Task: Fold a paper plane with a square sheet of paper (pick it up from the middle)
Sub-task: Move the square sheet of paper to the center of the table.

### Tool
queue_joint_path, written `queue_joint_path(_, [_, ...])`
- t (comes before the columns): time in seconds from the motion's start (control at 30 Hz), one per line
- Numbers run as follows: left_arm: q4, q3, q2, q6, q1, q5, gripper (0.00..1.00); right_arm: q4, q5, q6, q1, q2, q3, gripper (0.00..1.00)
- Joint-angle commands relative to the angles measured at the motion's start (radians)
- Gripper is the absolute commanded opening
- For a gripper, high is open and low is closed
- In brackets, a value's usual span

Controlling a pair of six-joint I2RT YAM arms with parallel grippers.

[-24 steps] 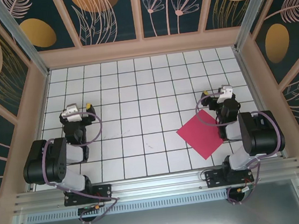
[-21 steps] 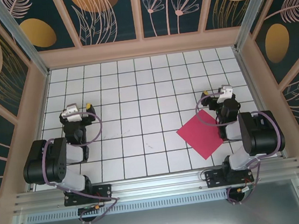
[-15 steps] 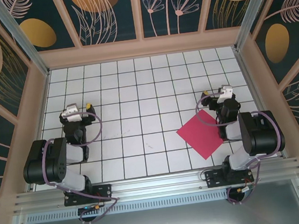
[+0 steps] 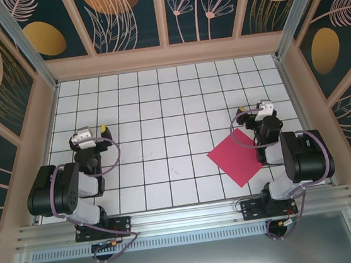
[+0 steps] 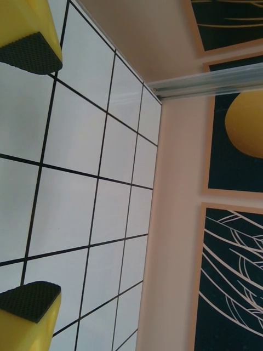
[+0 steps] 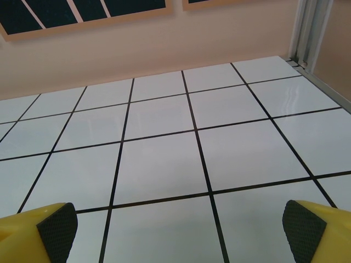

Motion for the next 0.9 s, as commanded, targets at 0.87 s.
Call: queue_joint_path(0.87, [-0.972,0.288,-0.460,-0.615,0.009,0.506,0.98,-1.492,-0.118,0.666,0.298,-0.223,0.401,0.94])
